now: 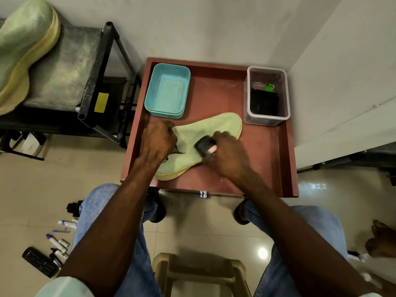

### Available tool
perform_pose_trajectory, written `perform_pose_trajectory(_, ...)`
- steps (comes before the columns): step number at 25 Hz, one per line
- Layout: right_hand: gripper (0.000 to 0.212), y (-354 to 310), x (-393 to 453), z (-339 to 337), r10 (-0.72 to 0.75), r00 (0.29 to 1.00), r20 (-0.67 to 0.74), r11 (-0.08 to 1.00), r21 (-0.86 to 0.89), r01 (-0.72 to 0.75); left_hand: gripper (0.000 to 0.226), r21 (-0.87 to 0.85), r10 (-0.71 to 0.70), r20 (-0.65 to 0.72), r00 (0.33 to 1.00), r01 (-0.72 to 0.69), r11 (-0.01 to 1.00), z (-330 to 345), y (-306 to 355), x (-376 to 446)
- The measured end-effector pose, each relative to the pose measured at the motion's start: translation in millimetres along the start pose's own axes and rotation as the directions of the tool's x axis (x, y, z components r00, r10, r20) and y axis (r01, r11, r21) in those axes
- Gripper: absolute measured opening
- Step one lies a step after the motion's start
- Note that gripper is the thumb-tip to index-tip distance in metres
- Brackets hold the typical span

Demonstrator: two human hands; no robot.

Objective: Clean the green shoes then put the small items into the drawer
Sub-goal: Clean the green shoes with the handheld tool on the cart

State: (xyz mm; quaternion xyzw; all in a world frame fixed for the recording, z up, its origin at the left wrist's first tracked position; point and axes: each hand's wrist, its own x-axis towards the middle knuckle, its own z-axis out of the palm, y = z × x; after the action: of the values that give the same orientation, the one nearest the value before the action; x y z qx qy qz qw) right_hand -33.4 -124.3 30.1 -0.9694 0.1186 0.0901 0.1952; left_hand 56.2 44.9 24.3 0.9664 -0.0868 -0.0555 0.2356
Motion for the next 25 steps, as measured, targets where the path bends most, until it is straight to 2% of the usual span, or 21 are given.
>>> perform_pose_trajectory(1, 0.057, -10.3, -1.2, 6.2, -0.05, 0.992, 0.116, 0.997, 0.066, 0.042, 0.028, 0.003, 0.012, -0.004, 1.0, -0.012, 1.0, -0.6, 1.1, -0.1)
perform_pose_trajectory(2, 0.057, -9.9, 1.1, 6.5, -0.039, 0.99, 0.134, 0.994, 0.107, 0.024, 0.028, 0.005, 0.018, 0.0, 1.0, -0.018, 1.0, -0.9, 1.4, 0.4)
perform_pose_trajectory(3, 0.058, -3.6, 6.7, -1.0, 0.032, 0.998, 0.049, 0.997, 0.075, -0.035, 0.028, -0.003, 0.022, 0.002, 1.0, -0.022, 1.0, -1.7, 0.8, 0.6)
perform_pose_trajectory(4, 0.059, 9.3, 14.5, -9.5, 0.118, 0.987, -0.106, 0.993, 0.017, -0.117, 0.027, -0.016, 0.021, 0.002, 1.0, -0.021, 1.0, -2.2, 0.6, 0.5)
perform_pose_trajectory(5, 0.061, 22.7, 19.1, -18.7, 0.197, 0.944, -0.263, 0.978, -0.022, -0.21, 0.027, -0.026, 0.025, -0.002, 1.0, -0.025, 0.999, -3.2, 0.4, 0.0)
perform_pose_trajectory(6, 0.062, 30.2, 22.2, -22.6, 0.242, 0.9, -0.363, 0.966, 0.002, -0.259, 0.026, -0.035, 0.036, -0.003, 0.999, -0.036, 0.999, -4.3, 0.5, -0.6)
perform_pose_trajectory(7, 0.062, 28.5, 24.9, -21.4, 0.251, 0.879, -0.406, 0.967, 0.069, -0.245, 0.026, -0.049, 0.06, 0.001, 0.998, -0.06, 0.997, -5.9, 0.1, -1.4)
perform_pose_trajectory(9, 0.061, 5.3, 30.4, -12.5, 0.134, 0.92, -0.367, 0.983, 0.168, -0.076, 0.023, -0.099, 0.127, 0.042, 0.991, -0.123, 0.987, -9.1, -2.7, -4.7)
perform_pose_trajectory(11, 0.06, -7.6, 30.8, -4.6, -0.03, 0.977, -0.21, 0.981, 0.181, 0.069, 0.021, -0.136, 0.211, 0.118, 0.97, -0.195, 0.971, -11.5, -8.5, -8.5)
perform_pose_trajectory(12, 0.06, -3.6, 33.3, -6.2, -0.036, 0.981, -0.191, 0.989, 0.136, 0.062, 0.022, -0.13, 0.247, 0.153, 0.957, -0.228, 0.965, -11.0, -12.1, -9.4)
perform_pose_trajectory(14, 0.06, 16.2, 36.5, -13.0, 0.105, 0.931, -0.35, 0.993, -0.016, -0.118, 0.026, -0.114, 0.268, 0.199, 0.943, -0.249, 0.962, -8.8, -19.7, -8.9)
perform_pose_trajectory(15, 0.06, 17.7, 35.6, -14.2, 0.152, 0.898, -0.413, 0.983, -0.029, -0.18, 0.03, -0.114, 0.257, 0.217, 0.942, -0.237, 0.965, -7.8, -22.2, -8.2)
perform_pose_trajectory(16, 0.06, 14.2, 35.4, -11.9, 0.13, 0.906, -0.403, 0.989, -0.017, -0.15, 0.033, -0.118, 0.241, 0.237, 0.941, -0.218, 0.969, -6.8, -23.3, -7.6)
perform_pose_trajectory(18, 0.058, -6.6, 32.3, -2.9, -0.049, 0.982, -0.184, 0.989, 0.13, 0.073, 0.036, -0.086, 0.243, 0.284, 0.927, -0.228, 0.97, -5.2, -22.3, -7.3)
perform_pose_trajectory(19, 0.06, -11.4, 30.7, -2.0, -0.112, 0.991, -0.071, 0.975, 0.184, 0.123, 0.034, -0.064, 0.266, 0.298, 0.917, -0.259, 0.964, -5.2, -20.5, -7.4)
perform_pose_trajectory(20, 0.062, -8.9, 33.3, -4.1, -0.104, 0.994, -0.045, 0.978, 0.178, 0.11, 0.032, -0.061, 0.28, 0.302, 0.911, -0.275, 0.96, -5.3, -19.4, -7.1)
perform_pose_trajectory(22, 0.065, 4.4, 37.8, -10.7, 0.054, 0.971, -0.232, 0.998, 0.032, -0.047, 0.03, -0.083, 0.277, 0.292, 0.915, -0.265, 0.961, -5.7, -19.5, -6.8)
perform_pose_trajectory(23, 0.064, 4.8, 37.2, -10.9, 0.082, 0.952, -0.295, 0.996, -0.011, -0.089, 0.03, -0.086, 0.274, 0.29, 0.917, -0.26, 0.962, -5.0, -20.7, -6.4)
perform_pose_trajectory(24, 0.063, -1.6, 35.8, -8.8, 0.04, 0.962, -0.271, 0.999, -0.019, -0.047, 0.03, -0.084, 0.27, 0.293, 0.917, -0.257, 0.963, -3.7, -21.3, -6.4)
perform_pose_trajectory(25, 0.061, -12.3, 32.7, -4.5, -0.038, 0.983, -0.18, 0.998, 0.037, 0.046, 0.029, -0.086, 0.264, 0.29, 0.92, -0.25, 0.964, -2.4, -21.3, -6.9)
